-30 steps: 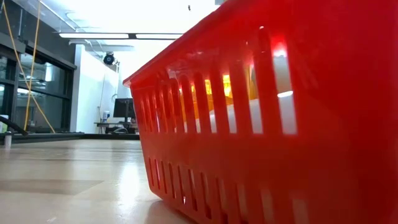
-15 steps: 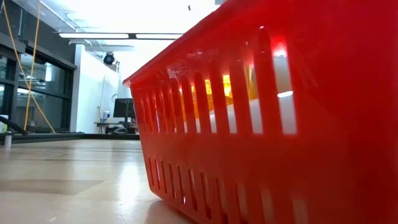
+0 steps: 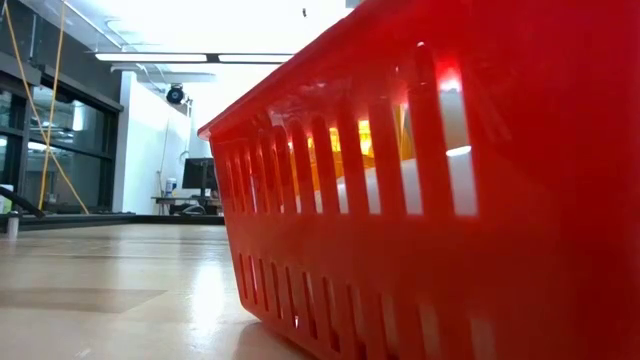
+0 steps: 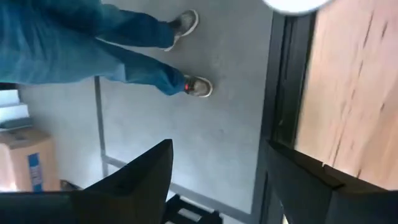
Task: Pick and place pill bottles into a basket
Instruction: Put the white pill bottle cap into the red bin
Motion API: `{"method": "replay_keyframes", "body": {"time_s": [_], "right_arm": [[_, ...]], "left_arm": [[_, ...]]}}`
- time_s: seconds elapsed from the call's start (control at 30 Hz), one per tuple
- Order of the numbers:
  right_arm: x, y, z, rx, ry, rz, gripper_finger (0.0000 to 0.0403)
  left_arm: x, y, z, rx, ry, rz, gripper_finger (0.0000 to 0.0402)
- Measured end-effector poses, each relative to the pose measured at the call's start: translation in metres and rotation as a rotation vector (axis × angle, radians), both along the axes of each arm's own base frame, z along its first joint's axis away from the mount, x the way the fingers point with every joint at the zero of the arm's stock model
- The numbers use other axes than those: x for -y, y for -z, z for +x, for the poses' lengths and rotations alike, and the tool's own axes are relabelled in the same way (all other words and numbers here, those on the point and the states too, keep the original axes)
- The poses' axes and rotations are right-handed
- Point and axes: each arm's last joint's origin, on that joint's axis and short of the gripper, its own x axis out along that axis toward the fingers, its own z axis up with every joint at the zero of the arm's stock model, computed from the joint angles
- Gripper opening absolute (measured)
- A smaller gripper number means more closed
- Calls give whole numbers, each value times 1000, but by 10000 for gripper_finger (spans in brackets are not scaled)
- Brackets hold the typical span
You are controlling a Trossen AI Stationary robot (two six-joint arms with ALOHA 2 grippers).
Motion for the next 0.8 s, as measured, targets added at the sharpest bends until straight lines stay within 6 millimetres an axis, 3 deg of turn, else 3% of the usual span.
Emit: {"method": "replay_keyframes", "body": {"time_s": [0.17, 0.33, 0.63, 0.8], "right_arm": [[-4, -6, 11, 94, -61, -116, 244], [-23, -22, 28, 214, -163, -275, 243], [-64, -10, 38, 162, -373, -516, 243], [-66, -22, 39, 205, -333, -639, 243]], "left_arm": [[0, 0, 0, -1, 0, -1, 271], [0, 0, 0, -2, 1, -1, 271], [0, 0, 0, -5, 2, -1, 271], [0, 0, 0, -5, 2, -1, 271]]}}
